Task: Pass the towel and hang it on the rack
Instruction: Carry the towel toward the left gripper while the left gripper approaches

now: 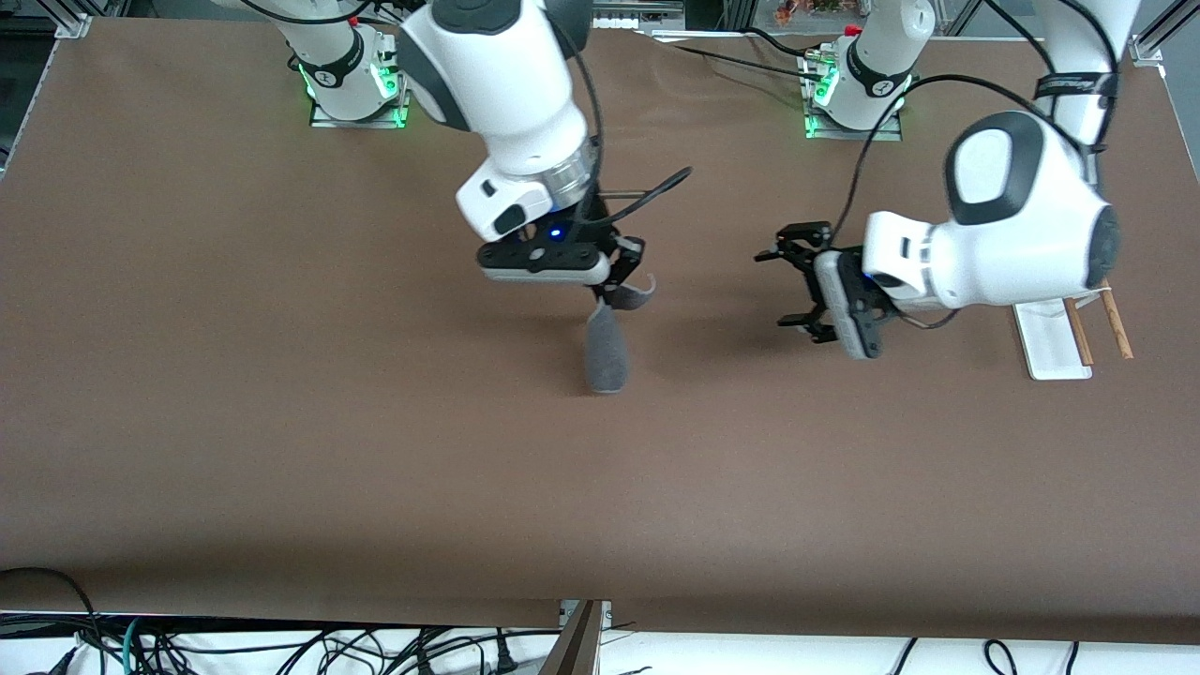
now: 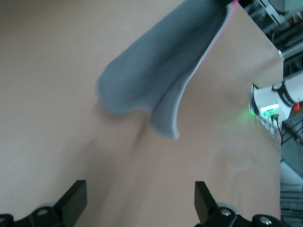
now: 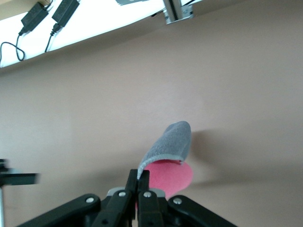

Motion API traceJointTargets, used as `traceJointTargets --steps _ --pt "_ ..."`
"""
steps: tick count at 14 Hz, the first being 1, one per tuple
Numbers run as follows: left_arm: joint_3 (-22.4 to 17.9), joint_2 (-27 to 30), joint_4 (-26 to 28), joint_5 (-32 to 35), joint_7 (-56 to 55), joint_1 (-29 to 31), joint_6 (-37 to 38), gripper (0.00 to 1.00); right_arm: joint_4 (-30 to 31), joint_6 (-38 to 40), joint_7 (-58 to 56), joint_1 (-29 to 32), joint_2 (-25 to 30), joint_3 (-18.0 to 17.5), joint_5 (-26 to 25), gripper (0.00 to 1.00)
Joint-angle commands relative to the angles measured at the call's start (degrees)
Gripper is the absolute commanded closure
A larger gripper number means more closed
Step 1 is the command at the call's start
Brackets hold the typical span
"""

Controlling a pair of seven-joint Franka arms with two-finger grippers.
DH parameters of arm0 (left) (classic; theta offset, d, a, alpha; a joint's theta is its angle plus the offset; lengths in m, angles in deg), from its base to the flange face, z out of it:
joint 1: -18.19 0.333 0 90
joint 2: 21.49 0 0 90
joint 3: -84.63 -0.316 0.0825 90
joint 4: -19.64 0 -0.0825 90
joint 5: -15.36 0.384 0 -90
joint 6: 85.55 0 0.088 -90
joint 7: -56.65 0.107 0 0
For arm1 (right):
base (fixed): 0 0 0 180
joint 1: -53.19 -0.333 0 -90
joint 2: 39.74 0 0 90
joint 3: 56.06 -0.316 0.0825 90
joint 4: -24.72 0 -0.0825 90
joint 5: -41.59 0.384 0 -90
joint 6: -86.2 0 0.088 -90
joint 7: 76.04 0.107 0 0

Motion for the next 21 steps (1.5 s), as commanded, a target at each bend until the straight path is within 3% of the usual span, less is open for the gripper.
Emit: traceJointTargets --steps 1,3,7,11,16,17,18,19,21 --pt "2.4 1.1 3.7 -3.1 6.0 0.5 -2.8 0.00 -0.7 -2.9 4.7 -1.8 -0.9 0.7 -0.9 1.00" --pt "4.6 2.4 7.8 -3.9 8.6 0.6 -7.8 0.00 -0.7 -3.9 6.8 -2.8 -0.9 0.7 -0.9 1.00" --pt "7.0 3.0 16.3 -19.0 23.6 0.5 -19.4 0.01 -0.7 -4.0 9.4 -3.9 -0.8 0.4 -0.8 1.00" --pt "7.2 2.0 16.5 -21.7 32.1 1.1 -21.8 0.02 -0.7 -4.0 9.6 -4.9 -0.8 0.4 -0.8 1.00" --pt "8.1 2.0 16.8 -23.9 34.5 0.3 -24.7 0.02 -0.7 -4.1 9.6 -5.0 -0.8 0.4 -0.8 1.00" --pt "8.5 2.0 16.8 -23.9 34.6 0.3 -24.8 0.09 -0.7 -4.1 9.5 -5.0 -0.8 0.4 -0.8 1.00" --pt "8.7 2.0 16.8 -23.9 34.5 0.2 -26.0 0.25 -0.7 -4.1 9.5 -5.0 -0.8 0.4 -0.8 1.00" --pt "9.6 2.0 16.8 -23.9 34.6 0.0 -28.1 0.31 -0.7 -4.1 9.5 -4.9 -0.8 0.4 -0.8 1.00" --pt "10.0 1.4 16.8 -23.9 34.6 0.0 -28.9 0.31 -0.7 -4.1 9.5 -4.9 -0.8 0.4 -0.8 1.00"
